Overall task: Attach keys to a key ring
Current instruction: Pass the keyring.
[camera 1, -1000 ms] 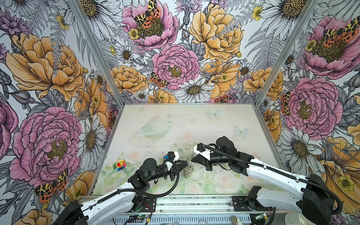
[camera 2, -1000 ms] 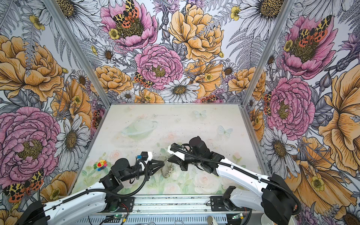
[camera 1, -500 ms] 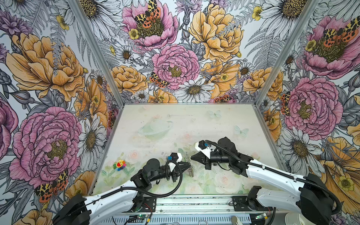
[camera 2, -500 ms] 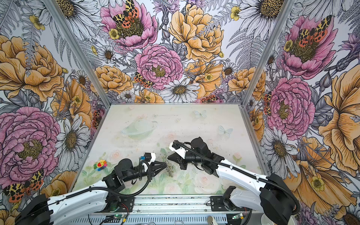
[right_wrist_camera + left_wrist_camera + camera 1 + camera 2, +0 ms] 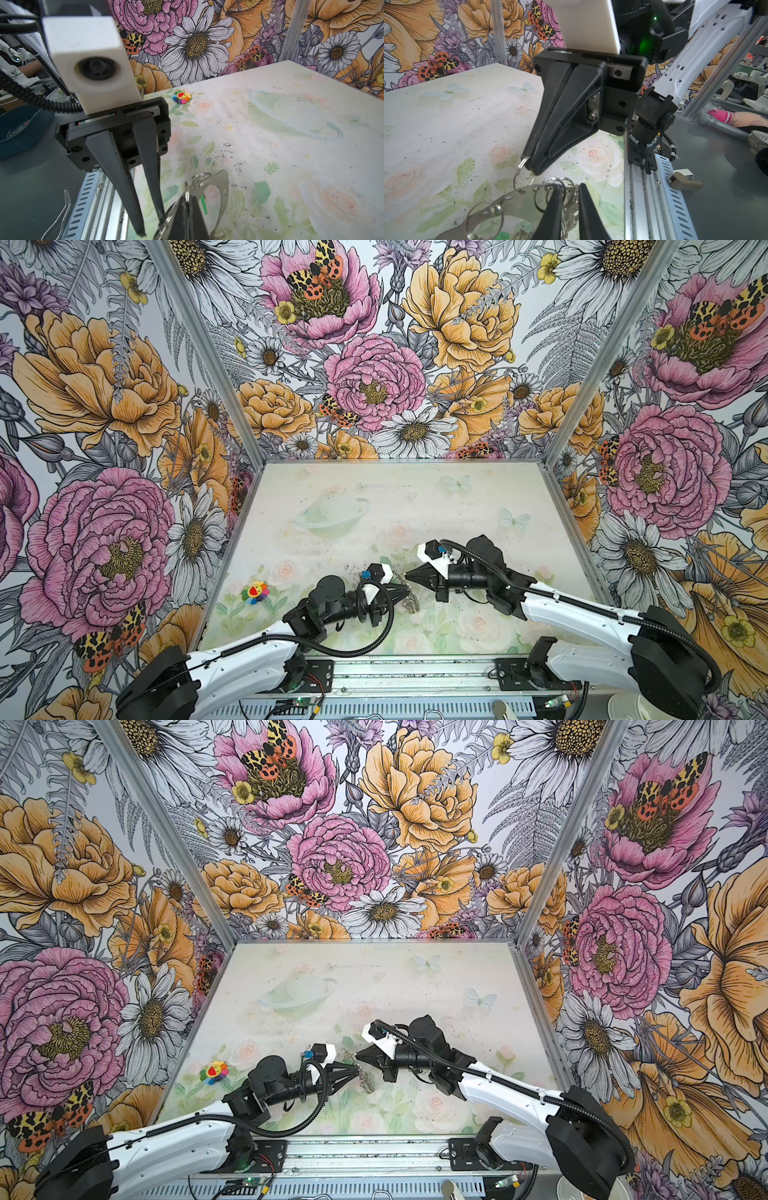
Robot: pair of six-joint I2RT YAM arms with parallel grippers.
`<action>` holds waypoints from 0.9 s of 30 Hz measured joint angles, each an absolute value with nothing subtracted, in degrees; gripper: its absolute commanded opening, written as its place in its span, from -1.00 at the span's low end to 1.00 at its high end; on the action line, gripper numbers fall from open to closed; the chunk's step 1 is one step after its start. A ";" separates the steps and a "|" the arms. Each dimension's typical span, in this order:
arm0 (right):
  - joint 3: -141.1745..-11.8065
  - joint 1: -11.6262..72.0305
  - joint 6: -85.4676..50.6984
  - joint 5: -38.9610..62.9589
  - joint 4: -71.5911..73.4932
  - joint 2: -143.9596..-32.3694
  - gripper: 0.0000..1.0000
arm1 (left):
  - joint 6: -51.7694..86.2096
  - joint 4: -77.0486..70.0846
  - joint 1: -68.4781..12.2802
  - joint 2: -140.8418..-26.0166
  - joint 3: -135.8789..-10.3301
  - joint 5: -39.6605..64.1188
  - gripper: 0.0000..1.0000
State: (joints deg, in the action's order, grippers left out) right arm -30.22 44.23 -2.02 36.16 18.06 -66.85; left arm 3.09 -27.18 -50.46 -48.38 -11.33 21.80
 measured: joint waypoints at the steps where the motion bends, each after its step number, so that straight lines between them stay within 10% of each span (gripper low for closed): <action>1: -29.39 44.21 -2.63 36.25 19.73 -66.85 -1.00 | 3.16 -26.94 -50.24 -47.51 -11.25 21.76 -0.63; 27: -24.53 46.61 -9.65 33.91 36.29 -71.29 -1.00 | 7.33 -27.29 -44.10 -50.17 -9.10 21.47 -0.65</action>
